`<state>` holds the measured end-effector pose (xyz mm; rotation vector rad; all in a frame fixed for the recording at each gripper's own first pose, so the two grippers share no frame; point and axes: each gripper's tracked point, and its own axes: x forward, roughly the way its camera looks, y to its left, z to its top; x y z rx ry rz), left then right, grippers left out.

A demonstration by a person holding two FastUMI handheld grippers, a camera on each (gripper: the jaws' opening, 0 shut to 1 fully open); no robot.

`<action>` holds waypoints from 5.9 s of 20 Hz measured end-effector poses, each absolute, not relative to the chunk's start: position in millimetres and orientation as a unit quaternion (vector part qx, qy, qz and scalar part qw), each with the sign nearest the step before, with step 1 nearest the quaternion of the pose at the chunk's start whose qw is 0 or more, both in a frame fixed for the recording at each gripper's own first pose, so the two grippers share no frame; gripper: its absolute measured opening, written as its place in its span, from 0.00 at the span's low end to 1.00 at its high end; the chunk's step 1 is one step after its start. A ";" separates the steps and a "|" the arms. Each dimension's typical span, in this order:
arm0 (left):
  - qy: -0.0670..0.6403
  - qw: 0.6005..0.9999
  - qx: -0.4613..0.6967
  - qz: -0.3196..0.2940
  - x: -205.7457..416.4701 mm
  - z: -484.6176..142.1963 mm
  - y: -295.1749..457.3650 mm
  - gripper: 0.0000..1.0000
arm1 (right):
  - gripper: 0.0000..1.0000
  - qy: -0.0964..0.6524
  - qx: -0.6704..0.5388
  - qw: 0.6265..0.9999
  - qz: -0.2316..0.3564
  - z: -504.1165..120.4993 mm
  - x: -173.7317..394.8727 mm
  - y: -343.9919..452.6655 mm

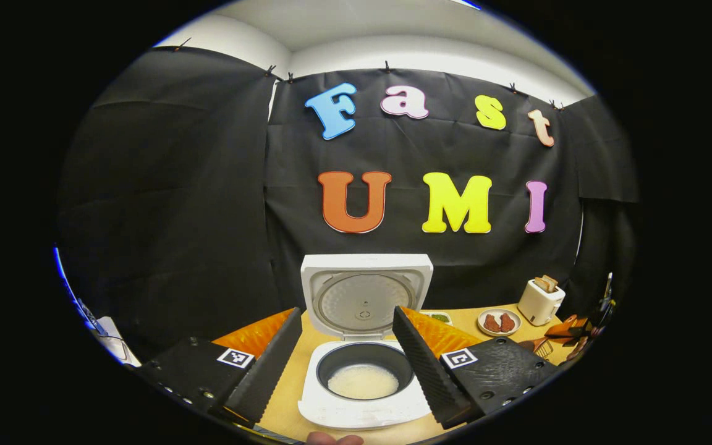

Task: Close the left gripper, press the button to open the rice cooker; take a wooden spoon from the chopstick holder with the right hand, scoop a spoonful of rice and pour it into the rice cooker, then put the wooden spoon back into the chopstick holder.

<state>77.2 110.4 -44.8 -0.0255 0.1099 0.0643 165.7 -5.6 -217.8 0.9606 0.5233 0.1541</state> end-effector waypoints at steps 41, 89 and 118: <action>0.049 0.986 -0.041 0.154 -16.7 -67.1 211.7 0.95 | 0.10 0.077 -0.243 0.906 0.338 -176.5 192.8 372.5; 0.054 0.998 -0.018 -0.001 79.1 -45.0 58.0 0.95 | 0.10 0.240 0.147 0.958 -0.058 -212.1 187.3 -141.3; 0.078 0.995 -0.030 -0.050 98.7 -16.7 -5.7 0.95 | 0.78 0.197 0.115 0.969 -0.091 -260.1 190.5 -195.8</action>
